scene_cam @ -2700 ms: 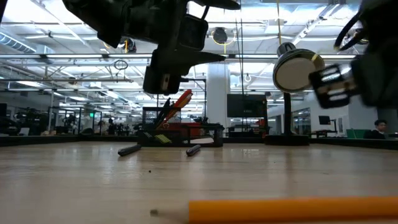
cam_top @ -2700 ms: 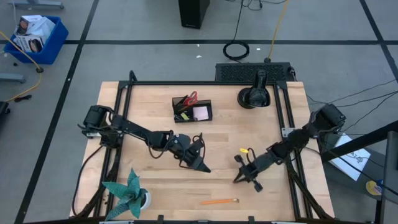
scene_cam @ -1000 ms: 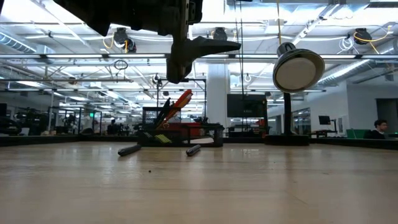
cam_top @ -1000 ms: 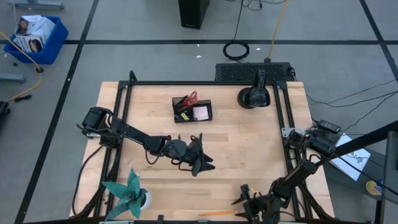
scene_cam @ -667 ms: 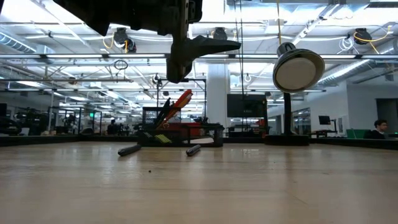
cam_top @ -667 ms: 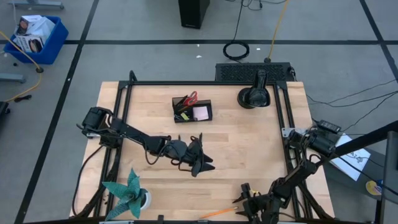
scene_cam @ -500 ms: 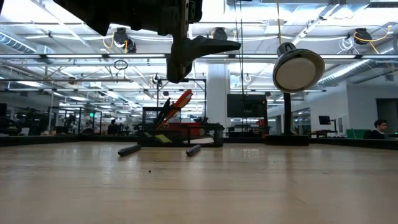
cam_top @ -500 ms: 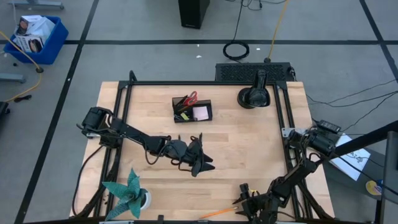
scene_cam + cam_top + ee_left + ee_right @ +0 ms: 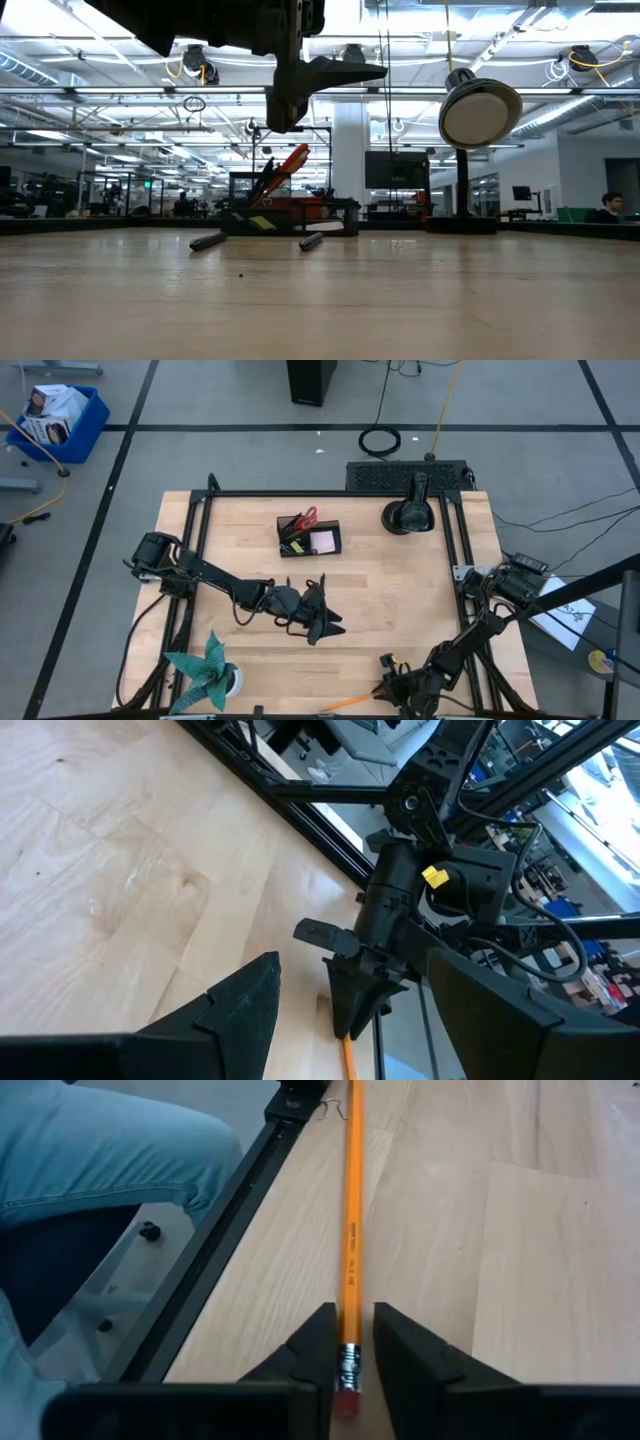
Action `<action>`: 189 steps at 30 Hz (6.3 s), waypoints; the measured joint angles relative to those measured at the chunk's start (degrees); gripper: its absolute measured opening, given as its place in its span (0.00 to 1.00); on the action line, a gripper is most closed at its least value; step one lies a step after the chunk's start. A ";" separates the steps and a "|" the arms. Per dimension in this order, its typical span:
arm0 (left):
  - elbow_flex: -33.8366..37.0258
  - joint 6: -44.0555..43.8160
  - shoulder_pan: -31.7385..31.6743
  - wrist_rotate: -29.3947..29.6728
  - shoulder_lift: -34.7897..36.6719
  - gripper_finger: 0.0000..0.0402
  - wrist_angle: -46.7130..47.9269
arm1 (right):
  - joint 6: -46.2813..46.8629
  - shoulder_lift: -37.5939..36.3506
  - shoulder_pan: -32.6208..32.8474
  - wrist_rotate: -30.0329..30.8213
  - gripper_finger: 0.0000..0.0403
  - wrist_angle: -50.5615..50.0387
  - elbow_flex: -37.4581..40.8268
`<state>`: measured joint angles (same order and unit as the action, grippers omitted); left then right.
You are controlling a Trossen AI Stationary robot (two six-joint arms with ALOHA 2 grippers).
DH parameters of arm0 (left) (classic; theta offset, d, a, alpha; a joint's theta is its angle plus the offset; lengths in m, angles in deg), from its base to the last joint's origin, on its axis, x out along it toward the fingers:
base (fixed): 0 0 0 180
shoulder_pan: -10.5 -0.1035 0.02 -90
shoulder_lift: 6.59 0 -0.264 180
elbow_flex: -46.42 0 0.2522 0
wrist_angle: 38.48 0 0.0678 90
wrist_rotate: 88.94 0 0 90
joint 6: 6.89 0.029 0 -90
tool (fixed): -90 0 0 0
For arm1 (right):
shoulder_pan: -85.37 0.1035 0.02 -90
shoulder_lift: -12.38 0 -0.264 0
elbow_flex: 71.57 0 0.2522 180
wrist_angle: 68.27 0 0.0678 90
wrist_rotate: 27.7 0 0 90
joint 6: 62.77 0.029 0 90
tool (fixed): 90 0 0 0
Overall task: Pick and place office supplies into organizer
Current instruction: Put the orange pencil into the black desk organizer
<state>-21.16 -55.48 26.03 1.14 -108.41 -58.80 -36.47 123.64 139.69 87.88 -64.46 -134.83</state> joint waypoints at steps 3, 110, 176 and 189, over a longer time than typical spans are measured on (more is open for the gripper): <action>0.00 -0.12 0.00 0.00 0.00 0.64 0.00 | 0.29 0.07 -0.04 -0.02 0.10 -0.12 0.01; -0.02 -11.43 3.87 -4.76 -0.07 0.64 18.83 | -6.54 -0.81 -12.45 4.55 0.39 32.34 15.69; -0.02 -14.61 4.07 -8.03 0.00 0.64 15.92 | -12.22 3.04 -12.72 -1.45 0.04 29.76 12.04; -0.02 -14.10 4.07 -7.59 0.00 0.64 15.81 | -18.72 -1.26 -13.03 1.27 0.04 28.17 12.15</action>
<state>-21.18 -69.57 30.10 -6.45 -108.41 -42.99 -55.19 122.38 126.66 89.16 -36.29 -122.67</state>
